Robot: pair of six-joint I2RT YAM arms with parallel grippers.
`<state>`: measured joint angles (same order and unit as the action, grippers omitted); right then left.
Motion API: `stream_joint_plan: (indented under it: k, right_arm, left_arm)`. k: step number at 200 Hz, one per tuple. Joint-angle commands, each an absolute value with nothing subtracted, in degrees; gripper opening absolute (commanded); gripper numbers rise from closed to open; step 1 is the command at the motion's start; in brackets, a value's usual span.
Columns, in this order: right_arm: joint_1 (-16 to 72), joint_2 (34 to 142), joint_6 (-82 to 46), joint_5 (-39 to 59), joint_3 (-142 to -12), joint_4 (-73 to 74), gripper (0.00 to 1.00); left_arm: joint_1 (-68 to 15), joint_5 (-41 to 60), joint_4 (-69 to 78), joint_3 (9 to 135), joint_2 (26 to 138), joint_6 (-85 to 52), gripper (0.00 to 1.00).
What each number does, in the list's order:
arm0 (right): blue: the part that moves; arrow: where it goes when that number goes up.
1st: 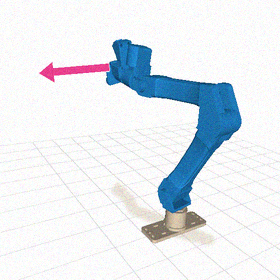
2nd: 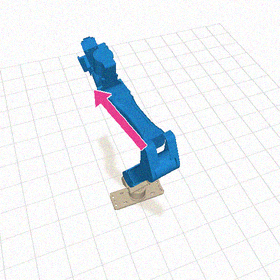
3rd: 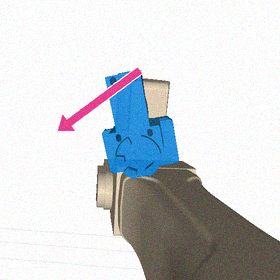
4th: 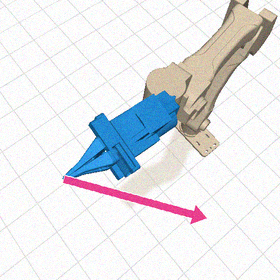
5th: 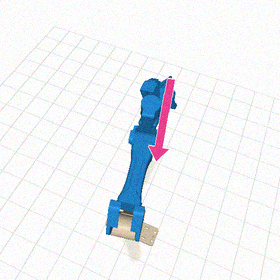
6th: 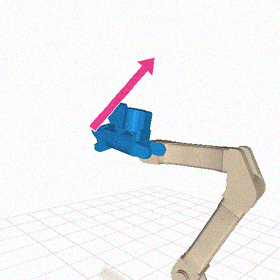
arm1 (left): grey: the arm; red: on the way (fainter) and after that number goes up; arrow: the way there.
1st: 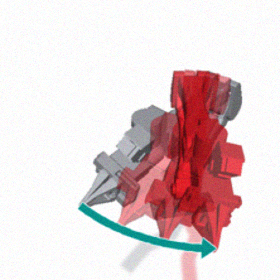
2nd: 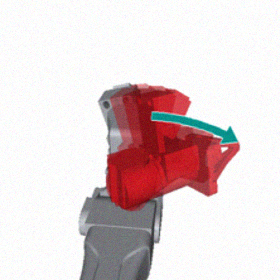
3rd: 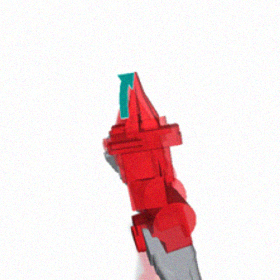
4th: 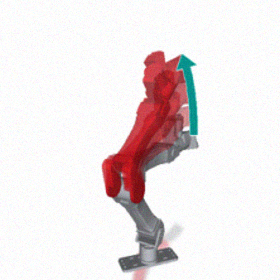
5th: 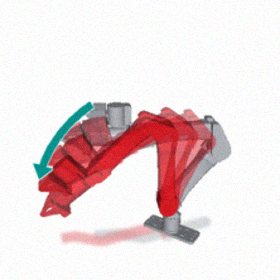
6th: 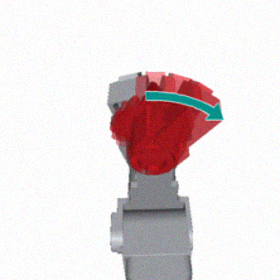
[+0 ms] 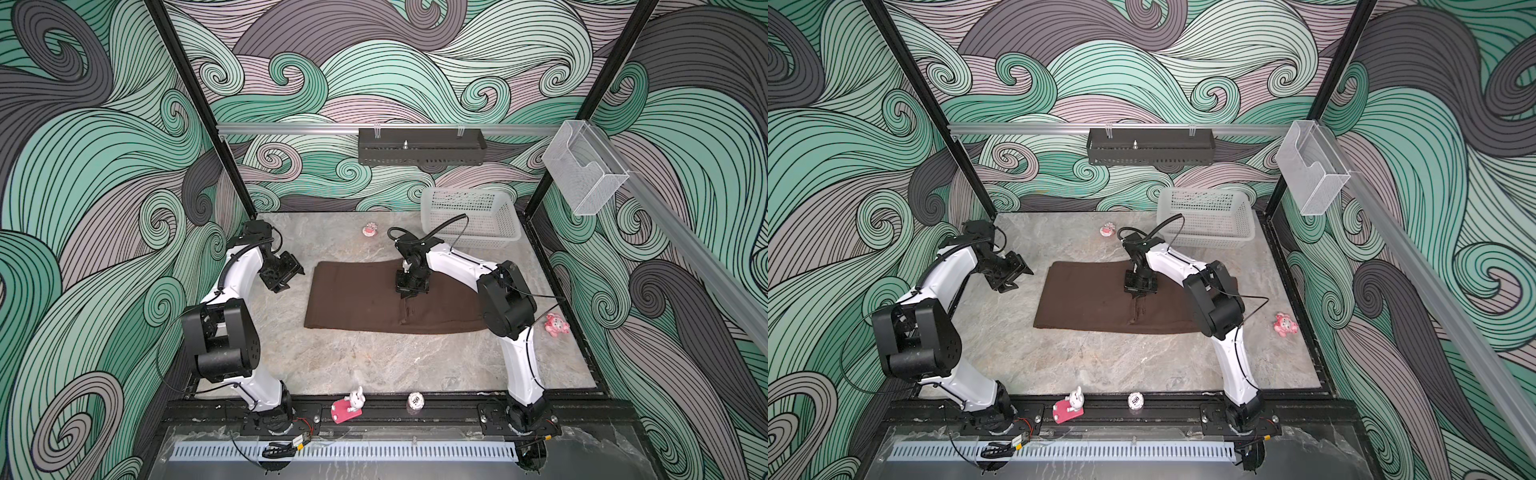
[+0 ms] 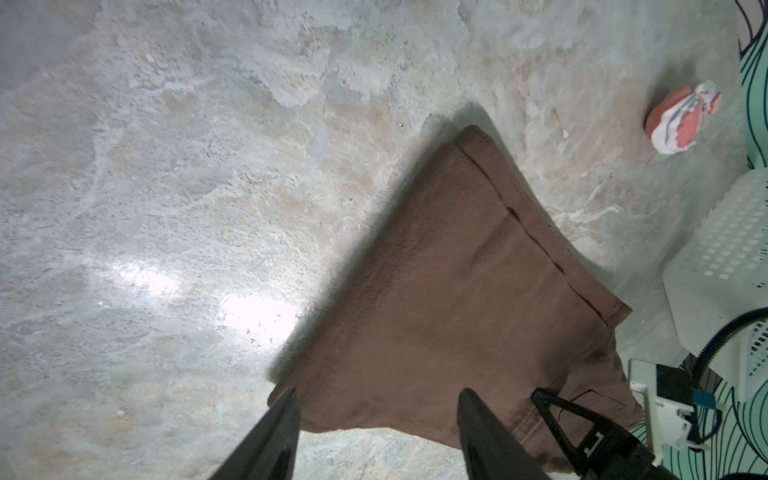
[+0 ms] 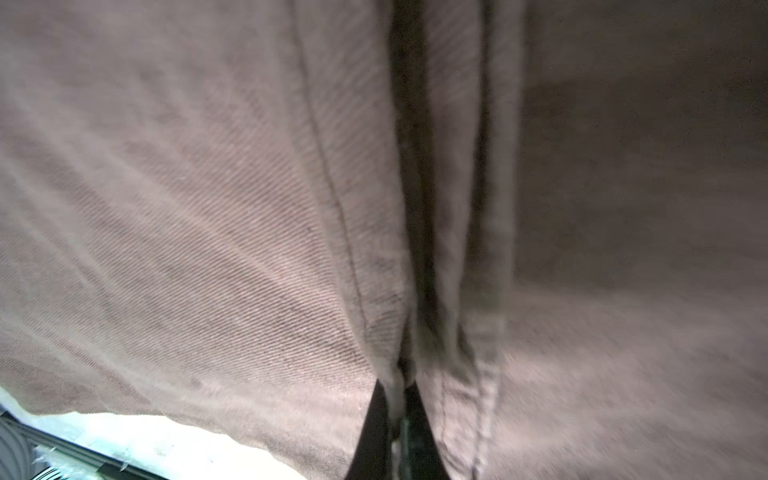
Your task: Fold and stack the trousers
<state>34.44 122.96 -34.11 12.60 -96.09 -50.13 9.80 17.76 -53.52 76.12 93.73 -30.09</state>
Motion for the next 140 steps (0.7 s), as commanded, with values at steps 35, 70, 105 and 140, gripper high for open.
stream_joint_plan:
  k: [35,70,105,140]
  right_arm:
    - [33.58,121.35,-32.14,8.55,-94.74,-53.53,0.05]
    - [33.39,121.9,-31.19,7.63,-96.18,-55.68,0.35]
    - [32.68,121.41,-30.48,7.51,-96.17,-56.08,0.44]
    - [31.45,122.61,-30.61,9.8,-95.92,-56.09,0.43]
  left_arm:
    - [10.02,22.49,-55.03,75.52,100.81,-21.87,0.67]
    - [10.02,24.19,-54.84,75.04,102.98,-18.82,0.72]
    - [10.02,24.19,-54.67,74.87,105.04,-15.78,0.72]
    - [10.0,24.87,-52.52,74.46,107.29,-15.25,0.69]
